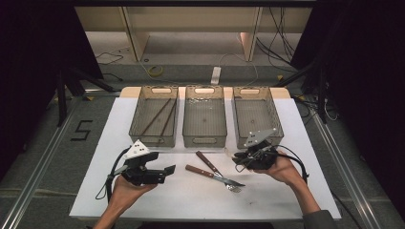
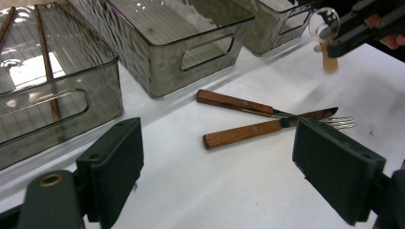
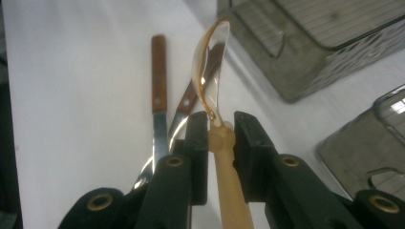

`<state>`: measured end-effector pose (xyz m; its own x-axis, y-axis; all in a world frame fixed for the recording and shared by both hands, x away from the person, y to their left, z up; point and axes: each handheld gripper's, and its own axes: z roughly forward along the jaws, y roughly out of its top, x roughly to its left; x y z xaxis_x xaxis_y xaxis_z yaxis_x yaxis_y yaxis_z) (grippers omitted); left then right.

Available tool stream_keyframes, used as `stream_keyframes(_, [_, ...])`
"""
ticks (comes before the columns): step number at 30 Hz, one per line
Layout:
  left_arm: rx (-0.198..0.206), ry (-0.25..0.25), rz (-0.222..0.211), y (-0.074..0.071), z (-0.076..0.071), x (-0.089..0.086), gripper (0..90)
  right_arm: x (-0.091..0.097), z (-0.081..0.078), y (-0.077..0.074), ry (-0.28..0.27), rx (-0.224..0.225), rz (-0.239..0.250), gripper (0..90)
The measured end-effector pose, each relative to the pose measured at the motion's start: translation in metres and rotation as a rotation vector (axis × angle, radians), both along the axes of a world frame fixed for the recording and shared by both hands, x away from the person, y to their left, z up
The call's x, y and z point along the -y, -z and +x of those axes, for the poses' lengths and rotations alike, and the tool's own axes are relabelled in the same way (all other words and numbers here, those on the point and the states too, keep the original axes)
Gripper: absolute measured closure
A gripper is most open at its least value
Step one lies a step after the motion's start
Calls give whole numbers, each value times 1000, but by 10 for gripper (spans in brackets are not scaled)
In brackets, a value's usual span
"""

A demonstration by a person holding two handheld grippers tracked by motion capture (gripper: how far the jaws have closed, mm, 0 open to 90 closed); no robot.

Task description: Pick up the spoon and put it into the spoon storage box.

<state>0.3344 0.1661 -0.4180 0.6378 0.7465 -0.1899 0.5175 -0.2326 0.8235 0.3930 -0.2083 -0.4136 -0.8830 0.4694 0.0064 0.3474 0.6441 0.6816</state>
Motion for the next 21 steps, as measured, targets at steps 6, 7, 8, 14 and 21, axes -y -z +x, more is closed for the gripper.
stream_keyframes(6, [16,9,0,0,-1,1,172,-3,2,-5,79,37,60,771])
stream_keyframes(7, [19,11,2,0,-1,1,171,-5,2,-6,88,38,66,771])
stream_keyframes(8, [21,12,1,0,-1,1,169,-6,3,-6,97,40,70,771])
stream_keyframes(14, [25,13,4,0,-1,2,167,-14,6,-8,118,36,110,771])
stream_keyframes(21, [26,11,4,0,-1,2,167,-18,15,-18,143,56,149,771])
